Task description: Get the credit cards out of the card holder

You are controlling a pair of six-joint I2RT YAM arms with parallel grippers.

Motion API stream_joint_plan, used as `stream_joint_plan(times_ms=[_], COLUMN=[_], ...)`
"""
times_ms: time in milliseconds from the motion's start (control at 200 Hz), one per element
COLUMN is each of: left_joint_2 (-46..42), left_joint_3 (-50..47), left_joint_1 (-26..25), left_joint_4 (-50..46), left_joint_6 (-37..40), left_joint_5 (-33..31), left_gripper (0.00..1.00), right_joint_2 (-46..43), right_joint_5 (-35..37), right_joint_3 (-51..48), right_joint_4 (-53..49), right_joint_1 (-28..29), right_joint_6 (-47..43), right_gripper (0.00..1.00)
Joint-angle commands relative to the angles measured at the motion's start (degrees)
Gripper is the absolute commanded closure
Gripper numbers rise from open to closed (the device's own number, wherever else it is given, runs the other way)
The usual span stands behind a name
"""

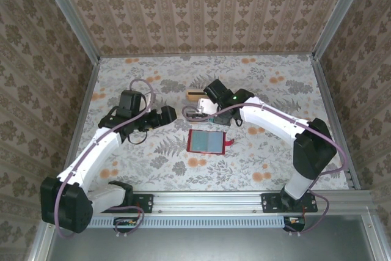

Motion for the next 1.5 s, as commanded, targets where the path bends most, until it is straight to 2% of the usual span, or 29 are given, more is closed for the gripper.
stream_joint_plan(times_ms=[0, 380, 1015, 1490], left_joint_2=[-0.7, 0.8, 3.1, 4.0], left_joint_3=[-0.5, -0.1, 1.1, 2.2], left_joint_1=[1.0, 3.1, 4.0, 4.3], left_joint_4=[-0.8, -0.3, -0.2, -0.8], left_joint_6=[0.0, 0.2, 0.8, 1.4], left_joint_5=[0.1, 1.2, 2.1, 2.7], left_gripper=[0.0, 0.0, 0.0, 0.0], right_joint_2=[1.7, 3.3, 7.6, 11.3], right_joint_5=[3.0, -1.6, -2.6, -3.2], right_joint_3=[1.1, -2.2, -3.7, -1.9], right_joint_4=[2.8, 4.4, 7.3, 8.0], right_joint_1=[0.9, 0.9, -2.4, -2.4], right_joint_6=[-7.1, -7.1, -4.7, -2.5], right_gripper=[1.0, 1.0, 1.0, 1.0])
